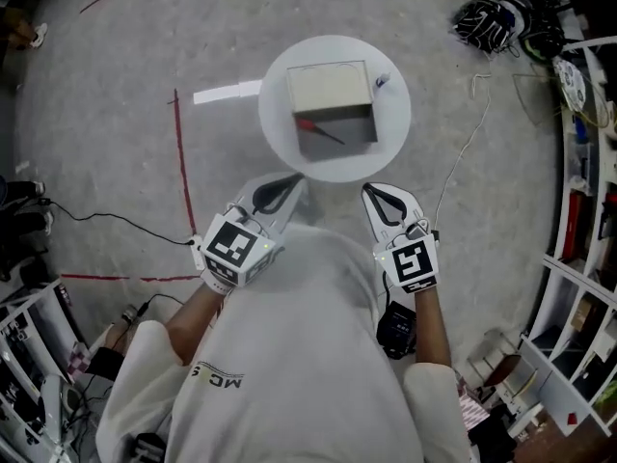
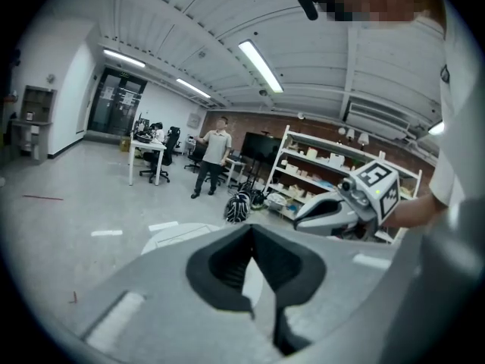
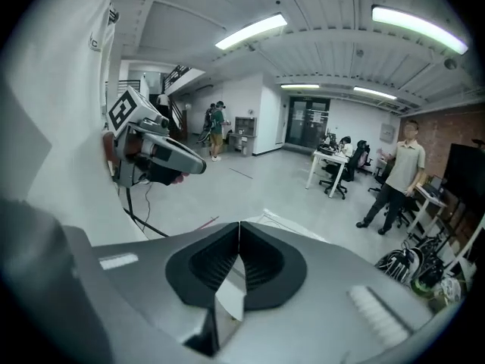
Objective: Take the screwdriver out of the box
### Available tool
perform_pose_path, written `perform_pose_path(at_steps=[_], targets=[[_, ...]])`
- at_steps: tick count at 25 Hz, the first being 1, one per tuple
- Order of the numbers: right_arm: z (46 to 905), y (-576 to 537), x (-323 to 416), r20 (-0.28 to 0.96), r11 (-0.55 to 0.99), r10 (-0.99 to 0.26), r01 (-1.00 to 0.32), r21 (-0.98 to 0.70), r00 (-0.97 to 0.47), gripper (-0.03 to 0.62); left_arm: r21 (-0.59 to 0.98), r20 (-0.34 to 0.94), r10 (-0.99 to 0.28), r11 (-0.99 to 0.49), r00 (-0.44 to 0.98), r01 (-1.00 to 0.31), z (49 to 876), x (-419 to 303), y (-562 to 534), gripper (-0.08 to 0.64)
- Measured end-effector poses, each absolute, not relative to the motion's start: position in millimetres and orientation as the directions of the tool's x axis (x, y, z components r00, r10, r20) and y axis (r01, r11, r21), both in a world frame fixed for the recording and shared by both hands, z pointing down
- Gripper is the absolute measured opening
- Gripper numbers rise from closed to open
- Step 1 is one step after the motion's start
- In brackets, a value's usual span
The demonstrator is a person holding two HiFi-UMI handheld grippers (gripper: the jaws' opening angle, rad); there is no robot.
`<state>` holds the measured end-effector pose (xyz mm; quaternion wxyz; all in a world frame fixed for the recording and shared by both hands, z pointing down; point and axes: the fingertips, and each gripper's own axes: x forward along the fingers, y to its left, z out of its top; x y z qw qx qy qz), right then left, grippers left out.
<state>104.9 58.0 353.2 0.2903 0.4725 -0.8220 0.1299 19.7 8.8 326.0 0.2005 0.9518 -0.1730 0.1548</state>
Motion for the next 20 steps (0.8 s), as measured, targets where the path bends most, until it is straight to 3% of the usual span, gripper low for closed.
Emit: perform_pose_path(at_steps=[9,20], targets=[[431,-9,99,0.706,0.665,-0.544,-0.746,0.032,-0.454,0.039,0.355,0.416,-0.339,-0.794,0.844,-0.493,363,9,-43,0.000],[569,-78,132,0.773,0.601,-0.457,-0.794,-0.096,-0.440,0.071,0.349,0.497,-0.389,-0.729,0.776,-0.589,419,21,-62,0.000]])
